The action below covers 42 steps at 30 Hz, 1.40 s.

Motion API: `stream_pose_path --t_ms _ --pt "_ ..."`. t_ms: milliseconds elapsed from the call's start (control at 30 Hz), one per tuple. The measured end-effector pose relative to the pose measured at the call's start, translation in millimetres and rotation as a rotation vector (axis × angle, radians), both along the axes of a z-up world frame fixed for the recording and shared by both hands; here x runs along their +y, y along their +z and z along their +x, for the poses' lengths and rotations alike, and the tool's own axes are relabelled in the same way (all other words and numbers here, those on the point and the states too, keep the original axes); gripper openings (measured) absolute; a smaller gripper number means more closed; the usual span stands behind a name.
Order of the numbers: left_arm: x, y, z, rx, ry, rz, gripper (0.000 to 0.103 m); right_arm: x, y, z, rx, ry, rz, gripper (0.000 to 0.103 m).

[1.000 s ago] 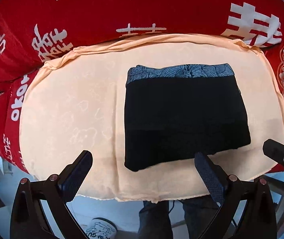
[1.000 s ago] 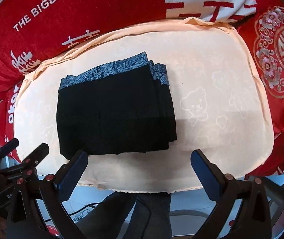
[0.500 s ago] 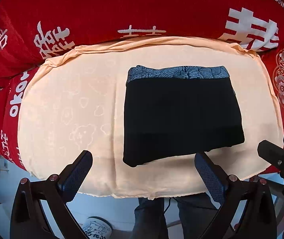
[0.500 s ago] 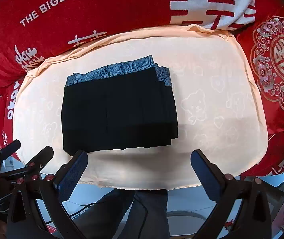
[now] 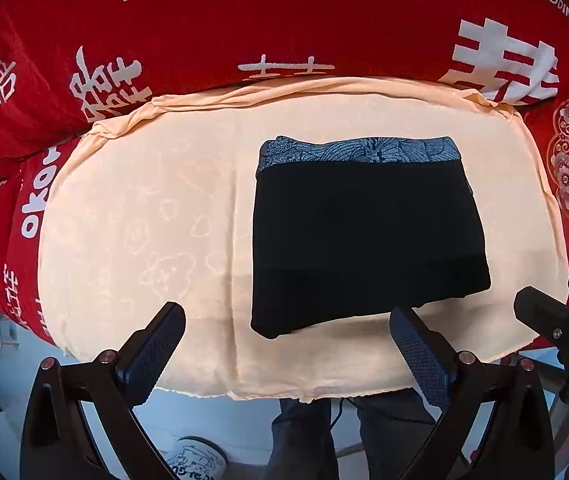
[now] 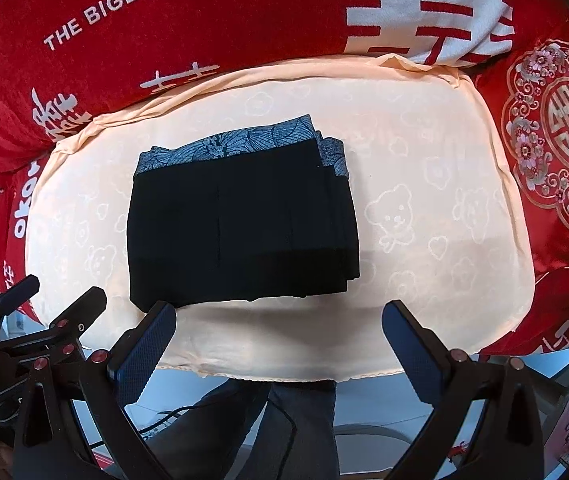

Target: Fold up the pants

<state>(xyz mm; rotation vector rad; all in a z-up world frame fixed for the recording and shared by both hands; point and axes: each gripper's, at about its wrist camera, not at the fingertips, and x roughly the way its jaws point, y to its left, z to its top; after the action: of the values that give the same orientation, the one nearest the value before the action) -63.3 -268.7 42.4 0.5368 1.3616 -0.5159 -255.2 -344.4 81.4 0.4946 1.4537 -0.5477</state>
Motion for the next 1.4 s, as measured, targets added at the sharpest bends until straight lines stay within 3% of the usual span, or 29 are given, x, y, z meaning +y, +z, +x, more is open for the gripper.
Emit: stream_pose_path --t_ms 1400 --pt "-5.1 -1.1 -0.9 -0.004 0.016 -0.008 0.103 -2.8 -0.1 7.9 0.015 0.022 -0.004 0.103"
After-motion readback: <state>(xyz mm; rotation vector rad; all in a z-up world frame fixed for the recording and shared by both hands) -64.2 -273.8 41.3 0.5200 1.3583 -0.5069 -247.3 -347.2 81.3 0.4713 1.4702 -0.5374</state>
